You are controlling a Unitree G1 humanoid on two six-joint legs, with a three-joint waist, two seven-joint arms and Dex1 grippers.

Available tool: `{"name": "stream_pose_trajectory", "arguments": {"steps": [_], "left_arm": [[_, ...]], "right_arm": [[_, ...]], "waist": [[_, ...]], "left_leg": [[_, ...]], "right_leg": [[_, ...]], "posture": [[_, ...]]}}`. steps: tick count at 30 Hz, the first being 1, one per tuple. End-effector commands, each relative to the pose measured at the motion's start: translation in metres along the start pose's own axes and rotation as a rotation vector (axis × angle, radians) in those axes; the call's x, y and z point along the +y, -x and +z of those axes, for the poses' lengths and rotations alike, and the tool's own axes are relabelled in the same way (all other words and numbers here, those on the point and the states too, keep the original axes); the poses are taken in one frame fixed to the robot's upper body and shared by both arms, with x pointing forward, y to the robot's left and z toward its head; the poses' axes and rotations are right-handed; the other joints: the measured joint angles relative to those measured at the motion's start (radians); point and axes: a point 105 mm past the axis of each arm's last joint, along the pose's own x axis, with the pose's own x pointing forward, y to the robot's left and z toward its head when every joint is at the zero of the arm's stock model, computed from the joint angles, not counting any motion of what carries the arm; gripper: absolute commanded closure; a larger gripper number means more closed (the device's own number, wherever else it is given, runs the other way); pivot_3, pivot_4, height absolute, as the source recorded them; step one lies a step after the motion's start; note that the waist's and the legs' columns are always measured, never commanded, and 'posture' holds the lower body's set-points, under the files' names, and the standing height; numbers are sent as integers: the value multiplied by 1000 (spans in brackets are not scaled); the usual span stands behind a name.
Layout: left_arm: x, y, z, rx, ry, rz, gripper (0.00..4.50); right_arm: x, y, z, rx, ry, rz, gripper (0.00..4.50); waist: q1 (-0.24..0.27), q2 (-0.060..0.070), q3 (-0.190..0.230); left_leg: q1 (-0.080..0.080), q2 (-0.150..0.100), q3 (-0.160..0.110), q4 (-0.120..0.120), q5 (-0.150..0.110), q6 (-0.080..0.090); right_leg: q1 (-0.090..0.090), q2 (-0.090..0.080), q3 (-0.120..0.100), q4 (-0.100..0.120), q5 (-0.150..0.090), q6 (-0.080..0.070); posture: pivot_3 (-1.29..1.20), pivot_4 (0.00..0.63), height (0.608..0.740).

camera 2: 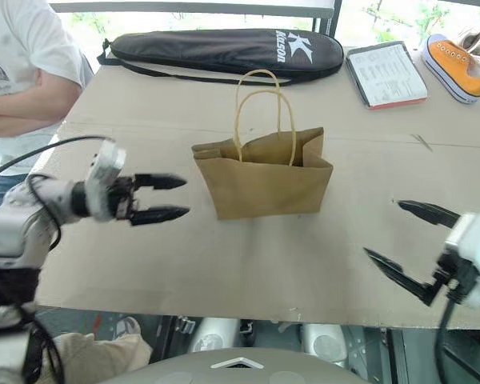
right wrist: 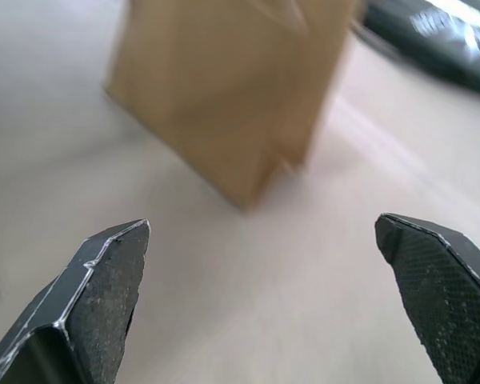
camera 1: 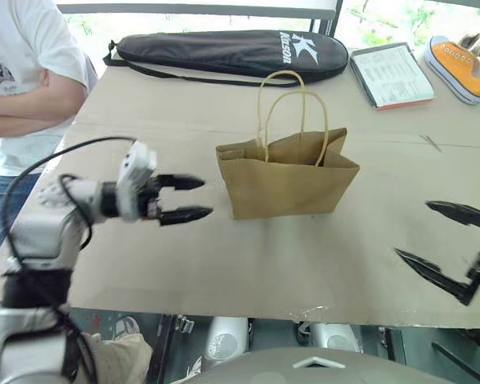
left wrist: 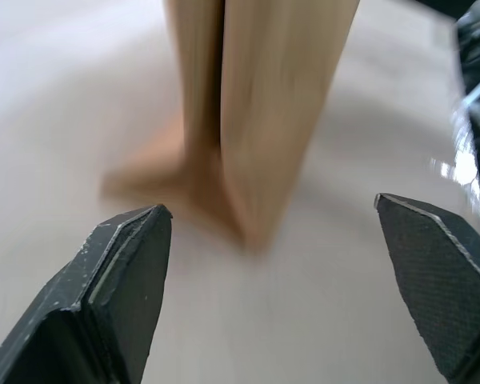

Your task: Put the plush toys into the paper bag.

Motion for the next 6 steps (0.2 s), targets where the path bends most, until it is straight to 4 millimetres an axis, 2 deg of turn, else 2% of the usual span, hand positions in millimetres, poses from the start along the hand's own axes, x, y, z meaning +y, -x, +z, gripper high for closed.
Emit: {"name": "stream_pose_trajectory", "arguments": {"steps": [1, 6], "left_arm": [[-13, 20, 6, -1, -28, 67, 43], [-24, 31, 0, -2, 26, 129, 43]], "right_arm": [[-15, 21, -8, 55, 17, -26, 0], [-23, 24, -14, 71, 3, -2, 0]], "waist": [[1, 0, 0], [1, 1, -1]], "left_leg": [[1, 0, 0, -1, 0, 0], [1, 0, 0, -1, 0, 0]], "right_leg": [[0, -1, 0, 0, -1, -2], [0, -5, -1, 0, -2, -3]], "posture": [[0, 150, 740], [0, 150, 740]]}}
